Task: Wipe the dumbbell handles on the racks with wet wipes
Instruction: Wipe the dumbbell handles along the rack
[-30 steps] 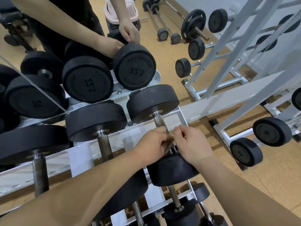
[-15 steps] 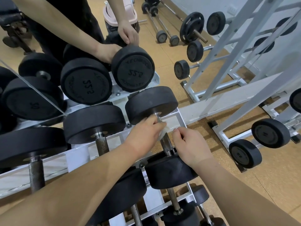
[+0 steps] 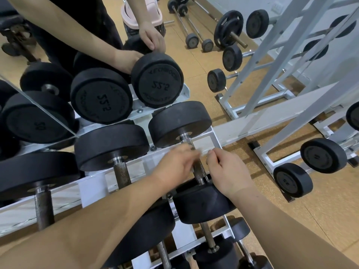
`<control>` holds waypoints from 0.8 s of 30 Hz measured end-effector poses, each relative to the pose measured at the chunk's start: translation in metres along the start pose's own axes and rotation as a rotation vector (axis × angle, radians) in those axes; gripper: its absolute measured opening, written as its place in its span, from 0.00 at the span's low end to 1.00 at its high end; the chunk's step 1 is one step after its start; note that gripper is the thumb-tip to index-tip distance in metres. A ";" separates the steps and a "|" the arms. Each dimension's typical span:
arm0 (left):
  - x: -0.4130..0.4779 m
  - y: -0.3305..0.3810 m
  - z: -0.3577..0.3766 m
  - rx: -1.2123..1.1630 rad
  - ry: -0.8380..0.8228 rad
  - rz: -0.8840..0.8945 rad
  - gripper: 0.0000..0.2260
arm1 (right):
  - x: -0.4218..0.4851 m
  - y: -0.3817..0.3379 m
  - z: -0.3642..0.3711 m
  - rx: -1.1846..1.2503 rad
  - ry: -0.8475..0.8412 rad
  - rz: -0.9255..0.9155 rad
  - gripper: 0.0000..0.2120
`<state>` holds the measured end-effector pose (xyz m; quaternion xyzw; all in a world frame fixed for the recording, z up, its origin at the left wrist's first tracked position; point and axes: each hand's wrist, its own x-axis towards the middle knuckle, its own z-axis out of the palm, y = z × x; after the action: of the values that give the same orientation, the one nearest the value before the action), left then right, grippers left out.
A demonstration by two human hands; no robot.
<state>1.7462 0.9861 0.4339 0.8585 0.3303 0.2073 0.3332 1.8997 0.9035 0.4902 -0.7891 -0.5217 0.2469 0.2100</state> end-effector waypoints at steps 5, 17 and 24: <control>0.000 0.004 0.002 -0.036 0.278 -0.160 0.07 | 0.000 -0.001 0.000 0.014 -0.017 0.012 0.21; -0.003 0.003 -0.004 -0.085 -0.131 0.088 0.11 | 0.000 0.002 0.001 0.022 -0.007 0.014 0.21; 0.012 -0.014 -0.002 0.573 0.130 0.203 0.16 | 0.003 0.001 0.003 0.003 -0.006 0.000 0.21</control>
<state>1.7468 1.0035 0.4269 0.9309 0.3087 0.1923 0.0334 1.8999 0.9056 0.4868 -0.7882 -0.5218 0.2499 0.2096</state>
